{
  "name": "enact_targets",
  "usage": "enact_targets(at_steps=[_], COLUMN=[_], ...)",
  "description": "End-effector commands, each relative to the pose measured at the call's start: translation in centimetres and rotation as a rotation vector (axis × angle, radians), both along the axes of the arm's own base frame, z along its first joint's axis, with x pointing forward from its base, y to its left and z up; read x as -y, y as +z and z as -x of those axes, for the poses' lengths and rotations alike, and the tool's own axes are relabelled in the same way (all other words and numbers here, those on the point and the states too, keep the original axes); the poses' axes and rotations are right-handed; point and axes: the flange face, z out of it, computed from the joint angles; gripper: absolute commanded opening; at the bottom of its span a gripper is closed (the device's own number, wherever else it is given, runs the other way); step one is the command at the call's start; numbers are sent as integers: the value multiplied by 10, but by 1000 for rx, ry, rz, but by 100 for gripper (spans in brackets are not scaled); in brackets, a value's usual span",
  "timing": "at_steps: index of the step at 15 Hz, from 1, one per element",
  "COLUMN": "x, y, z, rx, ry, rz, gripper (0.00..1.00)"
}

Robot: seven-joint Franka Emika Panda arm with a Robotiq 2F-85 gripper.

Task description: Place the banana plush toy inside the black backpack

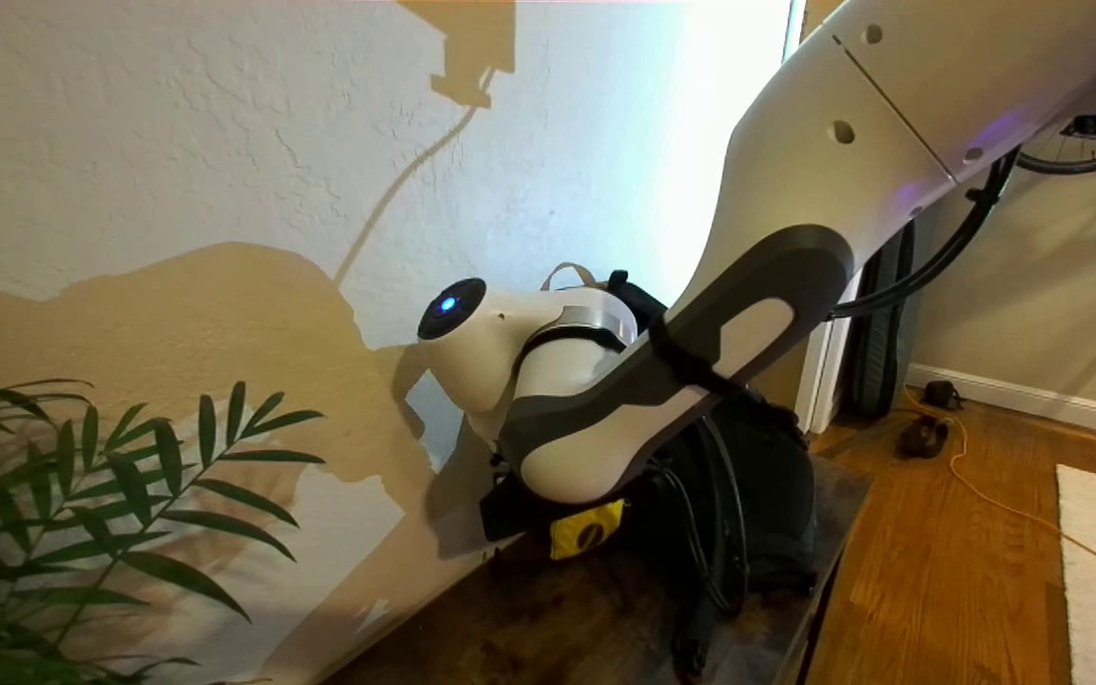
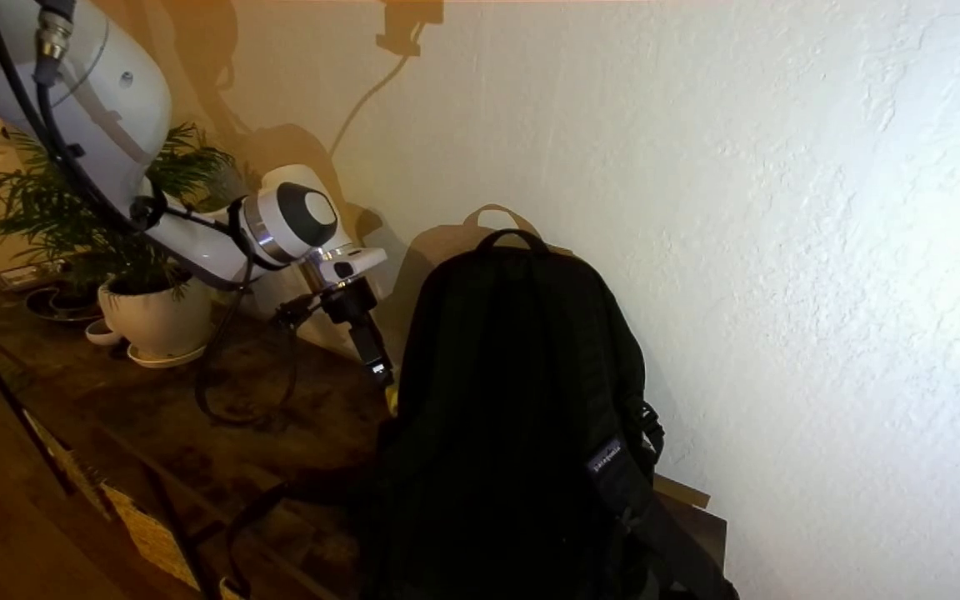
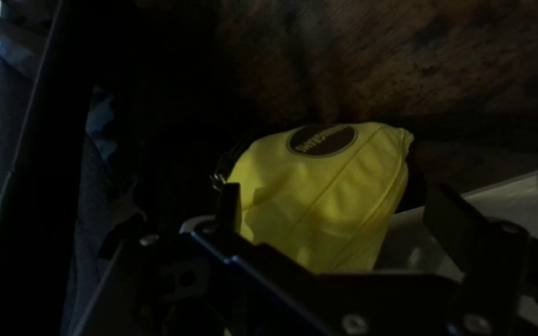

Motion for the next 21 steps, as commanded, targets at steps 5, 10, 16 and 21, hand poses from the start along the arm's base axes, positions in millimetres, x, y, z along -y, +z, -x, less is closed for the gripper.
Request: enact_targets(at_steps=[5, 10, 16, 21], x=[20, 24, 19, 22], y=[-10, -30, -33, -23], z=[-8, -15, -21, -23], rx=[-6, -4, 9, 23], ry=[-17, -5, 16, 19], rz=[91, 79, 78, 92], gripper=[100, 100, 74, 42])
